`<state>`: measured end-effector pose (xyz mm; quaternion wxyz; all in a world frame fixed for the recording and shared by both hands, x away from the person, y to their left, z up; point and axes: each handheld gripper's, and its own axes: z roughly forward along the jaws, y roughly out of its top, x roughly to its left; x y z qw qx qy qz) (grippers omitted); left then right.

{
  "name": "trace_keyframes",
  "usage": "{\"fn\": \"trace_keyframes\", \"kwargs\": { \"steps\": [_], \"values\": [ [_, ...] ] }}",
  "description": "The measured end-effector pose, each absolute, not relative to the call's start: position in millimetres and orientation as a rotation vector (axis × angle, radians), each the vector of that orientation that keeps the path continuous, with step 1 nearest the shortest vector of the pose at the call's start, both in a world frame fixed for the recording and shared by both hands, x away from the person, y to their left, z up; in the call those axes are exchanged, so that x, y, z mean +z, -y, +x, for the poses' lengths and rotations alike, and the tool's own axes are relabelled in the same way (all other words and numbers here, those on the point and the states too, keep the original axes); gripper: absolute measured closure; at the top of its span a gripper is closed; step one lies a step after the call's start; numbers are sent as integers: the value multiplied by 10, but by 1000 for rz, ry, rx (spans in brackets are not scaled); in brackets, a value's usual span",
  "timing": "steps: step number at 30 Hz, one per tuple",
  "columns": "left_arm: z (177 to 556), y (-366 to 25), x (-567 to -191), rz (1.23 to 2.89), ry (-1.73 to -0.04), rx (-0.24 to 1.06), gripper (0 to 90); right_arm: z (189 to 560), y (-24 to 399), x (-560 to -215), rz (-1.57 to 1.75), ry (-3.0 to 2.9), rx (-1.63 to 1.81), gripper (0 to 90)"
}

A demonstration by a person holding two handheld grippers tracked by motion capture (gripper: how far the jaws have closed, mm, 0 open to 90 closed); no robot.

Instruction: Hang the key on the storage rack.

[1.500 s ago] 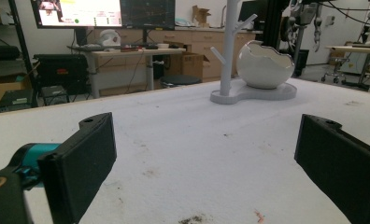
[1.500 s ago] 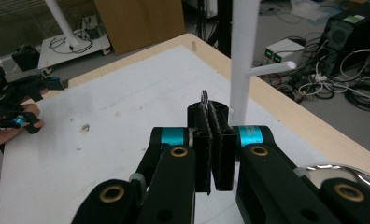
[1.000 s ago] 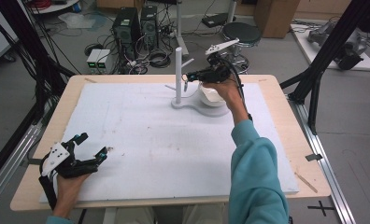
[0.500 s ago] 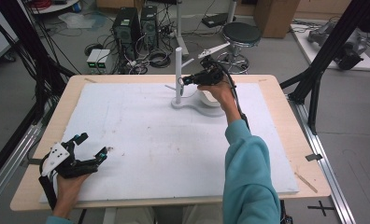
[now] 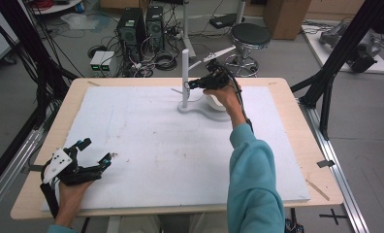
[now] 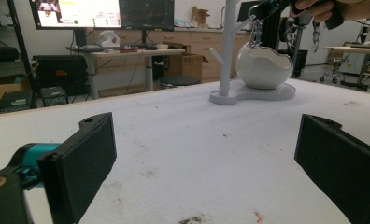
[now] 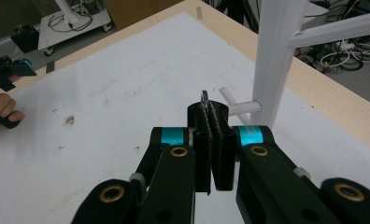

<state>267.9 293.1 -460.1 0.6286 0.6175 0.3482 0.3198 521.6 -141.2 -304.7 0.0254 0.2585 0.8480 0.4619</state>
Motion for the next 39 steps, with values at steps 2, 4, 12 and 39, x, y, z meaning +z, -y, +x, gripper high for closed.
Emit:
{"fn": "trace_keyframes", "kwargs": {
  "steps": [2, 4, 12, 39],
  "values": [
    [2679, -2931, -4602, 1415, -798, 733, 60, 5220, 1417, -3052, 814, -2621, 1430, 891],
    [2678, -2931, -4602, 1416, -797, 731, 60, 5238, 1431, -3067, 822, -2615, 1438, 891],
    [2679, -2932, -4602, 1417, -796, 733, 60, 5273, 1431, -3107, 833, -2614, 1420, 890],
    [2678, -2933, -4602, 1417, -794, 732, 60, 5300, 1436, -3140, 842, -2574, 1397, 852]
  ]
}}
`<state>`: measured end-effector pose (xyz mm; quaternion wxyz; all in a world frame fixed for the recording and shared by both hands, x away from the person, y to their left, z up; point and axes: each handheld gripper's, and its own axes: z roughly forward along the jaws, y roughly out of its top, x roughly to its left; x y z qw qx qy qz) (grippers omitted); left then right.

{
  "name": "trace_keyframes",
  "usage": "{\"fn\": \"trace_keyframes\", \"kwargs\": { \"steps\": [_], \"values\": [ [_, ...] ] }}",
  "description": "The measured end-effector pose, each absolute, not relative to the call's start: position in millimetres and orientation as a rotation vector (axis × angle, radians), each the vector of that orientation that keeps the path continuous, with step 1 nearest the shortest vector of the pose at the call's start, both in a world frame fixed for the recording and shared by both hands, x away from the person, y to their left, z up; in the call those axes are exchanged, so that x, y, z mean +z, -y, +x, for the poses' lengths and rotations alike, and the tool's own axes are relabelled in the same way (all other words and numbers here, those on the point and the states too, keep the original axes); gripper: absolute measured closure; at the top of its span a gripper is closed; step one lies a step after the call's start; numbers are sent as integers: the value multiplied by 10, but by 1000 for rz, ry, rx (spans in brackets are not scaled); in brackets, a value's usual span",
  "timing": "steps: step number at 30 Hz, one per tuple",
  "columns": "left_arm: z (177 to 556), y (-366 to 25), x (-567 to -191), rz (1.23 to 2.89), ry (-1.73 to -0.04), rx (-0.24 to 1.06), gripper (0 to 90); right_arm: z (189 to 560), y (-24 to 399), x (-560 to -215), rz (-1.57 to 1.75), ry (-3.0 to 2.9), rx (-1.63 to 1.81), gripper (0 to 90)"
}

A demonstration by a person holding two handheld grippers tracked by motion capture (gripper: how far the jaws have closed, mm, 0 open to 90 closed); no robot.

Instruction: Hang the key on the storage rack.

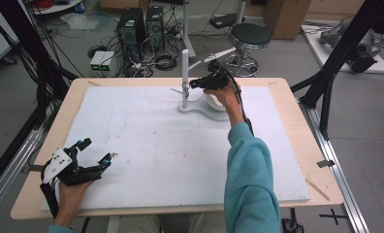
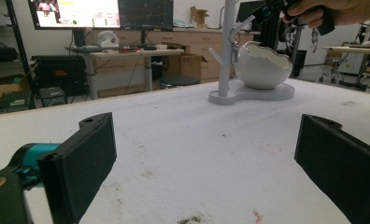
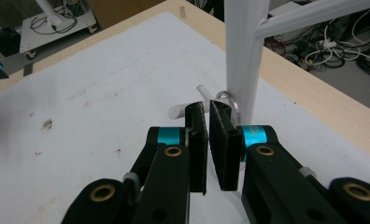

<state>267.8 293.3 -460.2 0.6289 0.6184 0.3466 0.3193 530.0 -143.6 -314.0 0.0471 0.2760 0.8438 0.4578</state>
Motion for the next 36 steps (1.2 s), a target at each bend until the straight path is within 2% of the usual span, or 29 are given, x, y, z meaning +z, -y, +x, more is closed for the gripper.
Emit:
{"fn": "trace_keyframes", "kwargs": {
  "steps": [3, 6, 7, 8, 10, 13, 23, 36],
  "values": [
    [2678, -2933, -4602, 1417, -795, 731, 60, 5281, 1450, -3114, 843, -2565, 1410, 828],
    [2684, -2940, -4602, 1412, -799, 724, 60, 5229, 1469, -3069, 857, -2548, 1427, 690],
    [2686, -2941, -4603, 1405, -801, 720, 60, 5196, 1481, -3037, 863, -2544, 1422, 614],
    [2687, -2941, -4605, 1399, -801, 717, 60, 5171, 1487, -3011, 872, -2543, 1416, 502],
    [2683, -2941, -4603, 1408, -796, 722, 60, 5107, 1516, -2947, 900, -2502, 1427, 235],
    [2692, -2943, -4602, 1411, -800, 714, 60, 4990, 1578, -2857, 931, -2468, 1409, 7],
    [2694, -2931, -4599, 1421, -802, 716, 60, 4586, 2034, -2873, 870, -2352, 1446, 6],
    [2690, -2925, -4599, 1427, -801, 727, 61, 3824, 2862, -3697, 854, -2163, 1555, 6]
  ]
}}
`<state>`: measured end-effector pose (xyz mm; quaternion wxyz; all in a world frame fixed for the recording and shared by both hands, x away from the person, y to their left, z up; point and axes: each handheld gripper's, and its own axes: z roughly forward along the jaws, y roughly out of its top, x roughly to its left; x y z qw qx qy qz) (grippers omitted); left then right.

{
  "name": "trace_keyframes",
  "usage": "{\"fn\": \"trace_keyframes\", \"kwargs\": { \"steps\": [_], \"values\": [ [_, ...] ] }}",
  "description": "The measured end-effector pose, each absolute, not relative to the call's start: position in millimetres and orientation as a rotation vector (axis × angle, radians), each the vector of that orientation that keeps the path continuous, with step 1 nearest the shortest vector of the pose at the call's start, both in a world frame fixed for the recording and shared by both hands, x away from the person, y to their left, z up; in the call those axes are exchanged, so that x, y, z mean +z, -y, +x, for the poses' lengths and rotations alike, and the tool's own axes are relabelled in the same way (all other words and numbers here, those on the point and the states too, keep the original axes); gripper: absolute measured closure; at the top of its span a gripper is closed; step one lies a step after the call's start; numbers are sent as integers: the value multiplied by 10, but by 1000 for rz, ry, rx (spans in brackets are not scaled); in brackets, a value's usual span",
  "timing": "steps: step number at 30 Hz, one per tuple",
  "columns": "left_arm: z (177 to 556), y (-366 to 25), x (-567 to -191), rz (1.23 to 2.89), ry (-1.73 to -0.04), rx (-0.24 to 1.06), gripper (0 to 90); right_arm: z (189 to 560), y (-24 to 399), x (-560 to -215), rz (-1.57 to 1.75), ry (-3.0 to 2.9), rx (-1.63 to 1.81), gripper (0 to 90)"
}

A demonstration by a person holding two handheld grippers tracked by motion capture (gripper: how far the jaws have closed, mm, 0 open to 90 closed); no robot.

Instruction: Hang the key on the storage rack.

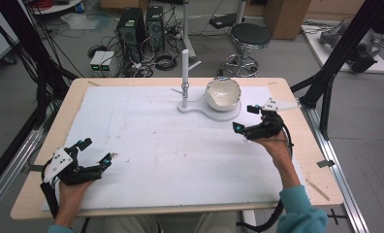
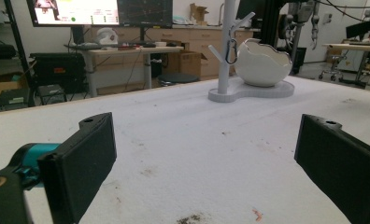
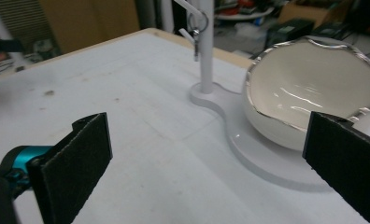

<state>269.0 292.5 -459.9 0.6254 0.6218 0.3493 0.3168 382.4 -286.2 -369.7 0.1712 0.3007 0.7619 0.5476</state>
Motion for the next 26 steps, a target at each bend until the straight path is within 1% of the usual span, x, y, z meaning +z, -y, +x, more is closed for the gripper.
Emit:
{"fn": "trace_keyframes", "kwargs": {
  "steps": [8, 16, 21, 26],
  "values": [
    [2684, -2923, -4600, 1422, -798, 735, 60, 3469, 3160, -4169, 848, -1985, 1602, 5],
    [2681, -2923, -4601, 1421, -797, 737, 60, 3311, 3342, -4440, 917, -1859, 1656, 5],
    [2678, -2922, -4601, 1422, -794, 738, 60, 3274, 3368, -4475, 911, -1823, 1668, 6],
    [2675, -2920, -4602, 1421, -793, 741, 60, 3211, 3334, -4486, 838, -1792, 1632, 6]
  ]
}}
